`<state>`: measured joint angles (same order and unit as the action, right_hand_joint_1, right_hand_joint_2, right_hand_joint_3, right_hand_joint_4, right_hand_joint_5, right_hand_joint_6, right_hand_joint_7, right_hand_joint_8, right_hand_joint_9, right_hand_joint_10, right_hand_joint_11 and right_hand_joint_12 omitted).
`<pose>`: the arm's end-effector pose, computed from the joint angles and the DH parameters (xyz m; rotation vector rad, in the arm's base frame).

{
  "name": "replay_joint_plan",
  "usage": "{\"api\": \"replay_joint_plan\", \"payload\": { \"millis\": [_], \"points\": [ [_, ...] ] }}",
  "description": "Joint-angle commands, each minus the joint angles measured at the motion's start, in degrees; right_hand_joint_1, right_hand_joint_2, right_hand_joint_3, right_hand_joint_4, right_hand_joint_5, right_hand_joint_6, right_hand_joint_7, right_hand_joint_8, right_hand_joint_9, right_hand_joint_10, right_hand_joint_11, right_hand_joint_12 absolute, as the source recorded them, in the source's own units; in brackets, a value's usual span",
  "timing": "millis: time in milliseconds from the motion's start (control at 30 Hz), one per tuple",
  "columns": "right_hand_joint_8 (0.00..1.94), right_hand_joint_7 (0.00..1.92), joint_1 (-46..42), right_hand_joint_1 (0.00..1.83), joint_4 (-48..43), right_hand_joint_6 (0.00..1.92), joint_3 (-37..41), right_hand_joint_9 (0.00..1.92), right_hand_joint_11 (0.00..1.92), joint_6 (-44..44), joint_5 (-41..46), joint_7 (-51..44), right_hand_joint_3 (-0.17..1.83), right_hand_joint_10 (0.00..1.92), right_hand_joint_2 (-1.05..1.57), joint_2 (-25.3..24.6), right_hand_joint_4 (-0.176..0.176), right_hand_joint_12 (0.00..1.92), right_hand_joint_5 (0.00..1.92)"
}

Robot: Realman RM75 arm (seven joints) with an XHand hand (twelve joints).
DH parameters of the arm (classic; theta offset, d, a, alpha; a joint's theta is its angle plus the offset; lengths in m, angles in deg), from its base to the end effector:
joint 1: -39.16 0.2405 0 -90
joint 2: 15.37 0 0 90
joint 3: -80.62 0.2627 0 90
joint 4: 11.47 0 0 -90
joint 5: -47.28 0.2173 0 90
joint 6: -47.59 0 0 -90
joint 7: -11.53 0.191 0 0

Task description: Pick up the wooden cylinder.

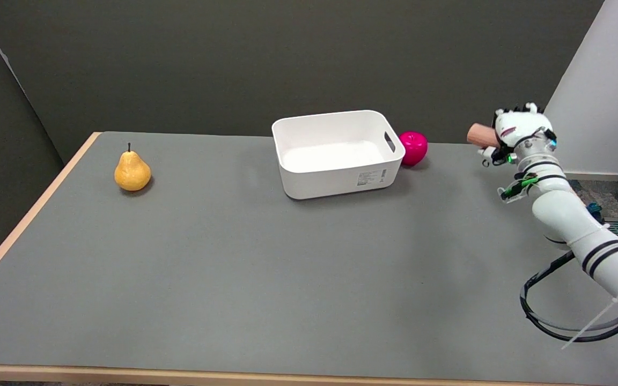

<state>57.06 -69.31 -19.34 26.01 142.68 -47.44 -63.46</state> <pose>-0.2276 -0.4286 0.5688 1.0198 0.1057 -0.1335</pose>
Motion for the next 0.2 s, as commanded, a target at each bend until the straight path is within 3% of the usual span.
{"api": "replay_joint_plan", "payload": {
  "millis": [33,200],
  "points": [
    [1.94,0.38,-13.2,1.0,-26.2,1.85,8.6,0.56,0.0,-6.2,-16.1,4.6,0.1,1.91,1.44,1.5,-0.176,1.91,0.38],
    [1.94,0.38,-12.5,1.0,-30.5,1.85,4.6,0.57,0.0,-7.3,-23.5,10.4,0.11,1.92,1.44,1.5,-0.176,1.92,0.39]
  ]
}}
